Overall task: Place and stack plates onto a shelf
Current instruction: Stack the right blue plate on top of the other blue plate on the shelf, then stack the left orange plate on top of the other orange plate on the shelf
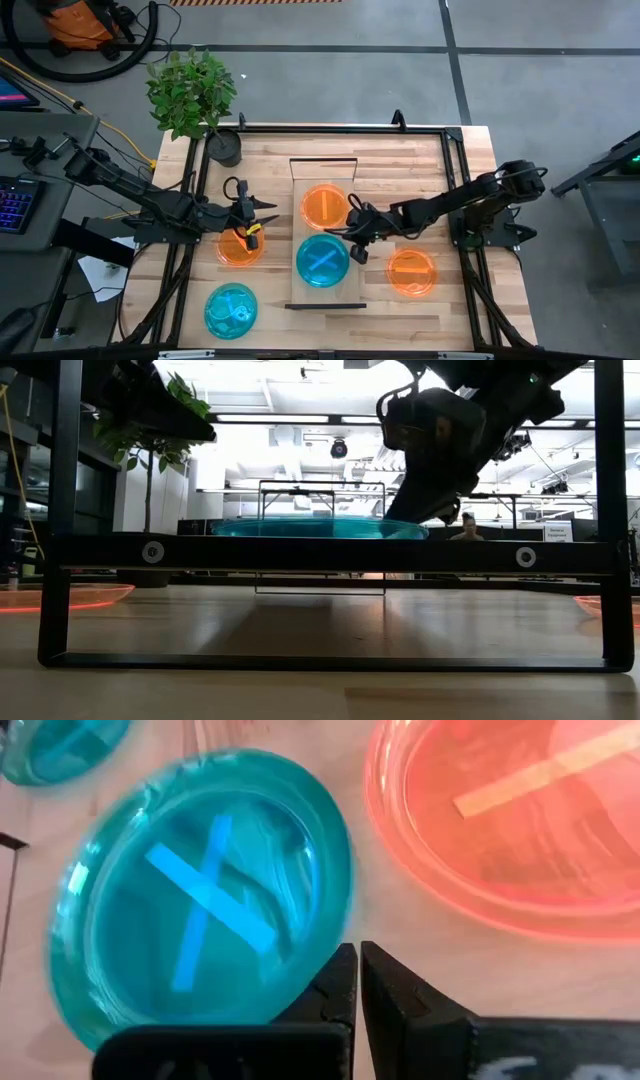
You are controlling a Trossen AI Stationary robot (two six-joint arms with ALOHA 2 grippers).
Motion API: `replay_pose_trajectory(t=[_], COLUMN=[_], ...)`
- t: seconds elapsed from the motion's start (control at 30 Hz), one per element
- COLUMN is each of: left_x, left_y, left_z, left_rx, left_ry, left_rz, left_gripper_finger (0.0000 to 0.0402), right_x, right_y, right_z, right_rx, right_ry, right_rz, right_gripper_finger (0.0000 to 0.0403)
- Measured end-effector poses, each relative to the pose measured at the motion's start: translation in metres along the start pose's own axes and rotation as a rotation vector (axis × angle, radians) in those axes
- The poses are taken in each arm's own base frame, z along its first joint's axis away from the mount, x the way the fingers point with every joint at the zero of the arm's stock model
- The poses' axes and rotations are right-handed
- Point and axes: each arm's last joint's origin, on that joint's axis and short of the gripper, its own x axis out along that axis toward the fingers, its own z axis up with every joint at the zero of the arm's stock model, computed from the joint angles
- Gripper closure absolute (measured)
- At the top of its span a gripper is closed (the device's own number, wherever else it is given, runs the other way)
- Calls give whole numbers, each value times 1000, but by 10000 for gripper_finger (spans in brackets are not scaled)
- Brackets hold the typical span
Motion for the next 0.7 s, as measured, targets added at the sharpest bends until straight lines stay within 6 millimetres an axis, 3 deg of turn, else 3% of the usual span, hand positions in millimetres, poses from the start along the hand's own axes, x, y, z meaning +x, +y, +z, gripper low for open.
replay_pose_trajectory(t=[0.3,0.5,0.7], left_x=[0,0,0], left_y=[0,-2,-3], left_z=[0,0,-3], left_rx=[-1,0,-14], left_ry=[1,7,36], left_rz=[-1,-77,-90], left_gripper_finger=[284,284,284], right_x=[0,-2,-16], right_y=[0,-10,-21], right_z=[-1,0,2], right_rx=[4,-19,22], right_ry=[5,-12,8], right_rz=[-20,-152,-255], right_gripper_finger=[403,403,403])
